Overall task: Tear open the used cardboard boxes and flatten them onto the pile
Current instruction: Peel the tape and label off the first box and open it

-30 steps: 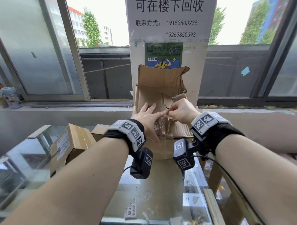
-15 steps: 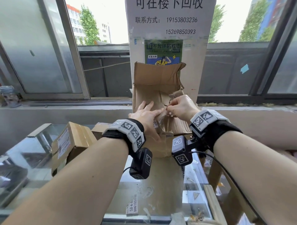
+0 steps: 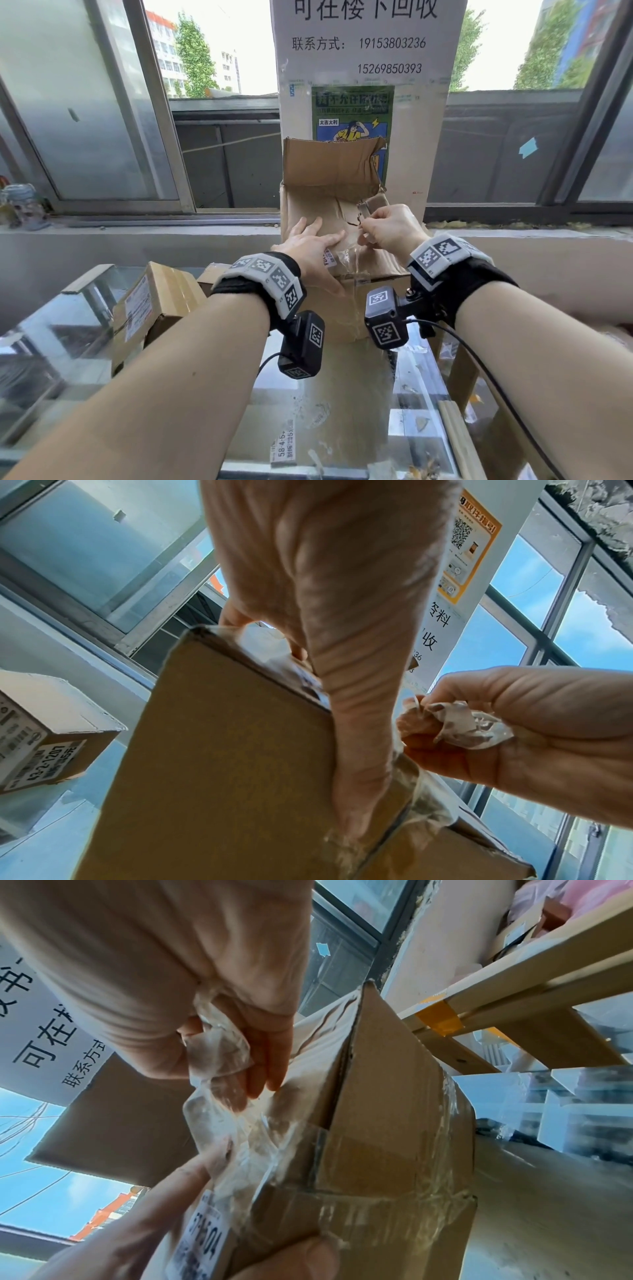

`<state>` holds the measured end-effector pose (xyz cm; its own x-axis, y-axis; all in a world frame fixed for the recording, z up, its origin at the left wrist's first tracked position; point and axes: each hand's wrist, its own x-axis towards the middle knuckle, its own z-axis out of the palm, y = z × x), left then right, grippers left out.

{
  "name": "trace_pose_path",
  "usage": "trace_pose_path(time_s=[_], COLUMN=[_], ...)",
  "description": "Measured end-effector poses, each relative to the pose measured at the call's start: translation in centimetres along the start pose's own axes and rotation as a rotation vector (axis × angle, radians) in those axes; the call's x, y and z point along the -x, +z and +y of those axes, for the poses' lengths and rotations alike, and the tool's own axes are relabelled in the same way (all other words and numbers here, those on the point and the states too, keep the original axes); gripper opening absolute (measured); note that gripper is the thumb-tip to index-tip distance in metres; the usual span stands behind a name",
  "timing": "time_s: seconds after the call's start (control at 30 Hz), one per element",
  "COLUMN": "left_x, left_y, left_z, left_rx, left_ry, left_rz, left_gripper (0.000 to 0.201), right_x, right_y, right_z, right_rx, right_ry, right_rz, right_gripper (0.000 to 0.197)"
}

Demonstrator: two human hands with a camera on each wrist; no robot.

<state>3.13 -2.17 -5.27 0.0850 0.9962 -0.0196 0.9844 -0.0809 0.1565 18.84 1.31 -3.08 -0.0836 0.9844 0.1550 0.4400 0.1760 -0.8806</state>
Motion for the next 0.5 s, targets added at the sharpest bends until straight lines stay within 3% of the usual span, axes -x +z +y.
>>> trace_pose_path(time_s=[0.17, 0.5], left_x=[-0.18, -0.38], left_y=[0.22, 0.59], left_z=[0.48, 0.35], left_rx=[0.032, 0.05], left_ry=[0.015, 0.017], left_rz=[-0.007, 0.001], left_gripper=[0.111, 0.113], right_x=[0.16, 0.4], right_y=[-0.23, 0.32], right_z=[0.17, -0.38], right_rx=[-0.001, 0.001], right_ry=[0.014, 0.058], right_rz=[0.011, -0.073], right_gripper=[0.015, 0.032])
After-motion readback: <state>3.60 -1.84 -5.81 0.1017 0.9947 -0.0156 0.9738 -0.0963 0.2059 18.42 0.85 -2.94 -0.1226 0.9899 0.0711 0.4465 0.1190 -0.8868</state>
